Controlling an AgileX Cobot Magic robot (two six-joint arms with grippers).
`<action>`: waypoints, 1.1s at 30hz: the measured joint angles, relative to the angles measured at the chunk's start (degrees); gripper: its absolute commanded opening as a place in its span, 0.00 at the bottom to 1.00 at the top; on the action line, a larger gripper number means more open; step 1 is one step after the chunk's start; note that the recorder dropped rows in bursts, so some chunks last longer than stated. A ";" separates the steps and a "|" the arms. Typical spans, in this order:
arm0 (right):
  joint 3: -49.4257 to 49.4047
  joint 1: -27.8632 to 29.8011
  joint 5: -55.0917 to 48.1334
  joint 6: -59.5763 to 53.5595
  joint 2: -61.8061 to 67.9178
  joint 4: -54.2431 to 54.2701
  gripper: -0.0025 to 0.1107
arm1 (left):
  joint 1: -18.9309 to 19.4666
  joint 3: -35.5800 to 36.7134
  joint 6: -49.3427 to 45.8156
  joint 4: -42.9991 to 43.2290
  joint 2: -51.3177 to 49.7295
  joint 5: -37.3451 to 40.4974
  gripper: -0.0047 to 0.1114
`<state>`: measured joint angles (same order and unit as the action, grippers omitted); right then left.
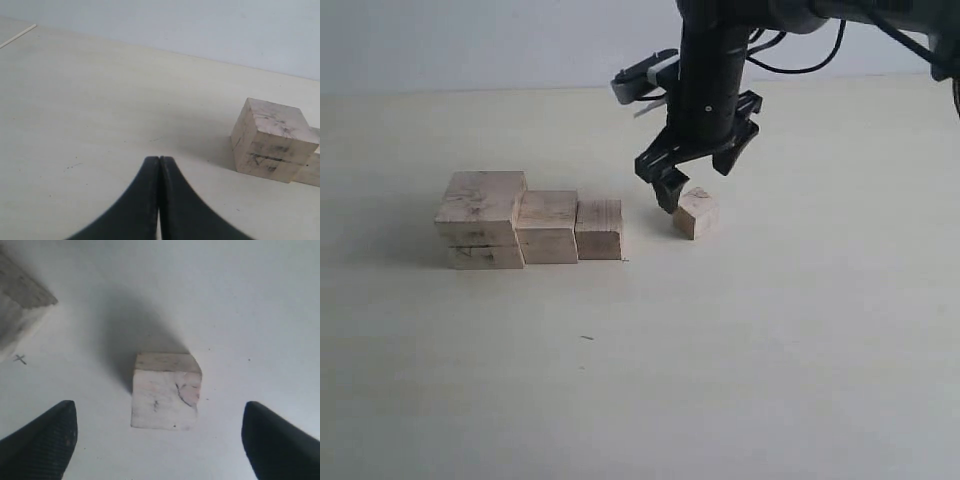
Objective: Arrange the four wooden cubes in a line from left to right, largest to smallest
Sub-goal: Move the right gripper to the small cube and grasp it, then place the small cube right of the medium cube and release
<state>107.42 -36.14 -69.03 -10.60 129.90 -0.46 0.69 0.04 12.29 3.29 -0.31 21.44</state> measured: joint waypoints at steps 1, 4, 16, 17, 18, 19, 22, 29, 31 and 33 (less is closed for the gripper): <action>-0.67 0.58 0.40 0.00 0.10 0.46 0.76 | 0.00 0.00 0.00 0.00 0.00 0.00 0.04; -4.54 2.79 3.34 0.04 0.13 3.84 0.76 | 0.00 0.00 0.00 0.00 0.00 0.00 0.04; -7.80 3.26 8.46 -2.89 0.23 8.05 0.32 | 0.00 0.00 0.00 0.00 0.00 0.00 0.04; -7.80 3.26 8.46 -2.89 0.23 8.05 0.28 | 0.00 0.00 0.00 0.00 0.00 0.00 0.04; -7.80 3.26 8.46 -2.89 0.23 8.05 0.25 | 0.00 0.00 0.00 0.00 0.00 0.00 0.04; -7.80 3.26 8.46 -2.89 0.23 8.05 0.21 | 0.00 0.00 0.00 0.00 0.00 0.00 0.04; -7.80 3.26 8.46 -2.89 0.23 7.94 0.05 | 0.00 0.00 0.00 0.00 0.00 0.00 0.04; -7.80 3.26 8.02 -14.02 0.23 10.14 0.02 | 0.00 0.00 0.00 0.00 0.00 0.00 0.04; -7.80 3.34 6.87 -21.51 0.23 13.16 0.02 | 0.00 0.00 0.00 0.00 0.00 0.00 0.04; -7.80 3.34 4.66 -31.21 0.23 16.62 0.02 | 0.00 0.00 0.00 0.00 0.00 0.00 0.04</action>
<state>99.62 -32.80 -64.38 -41.80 130.13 16.15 0.69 0.04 12.29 3.29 -0.31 21.44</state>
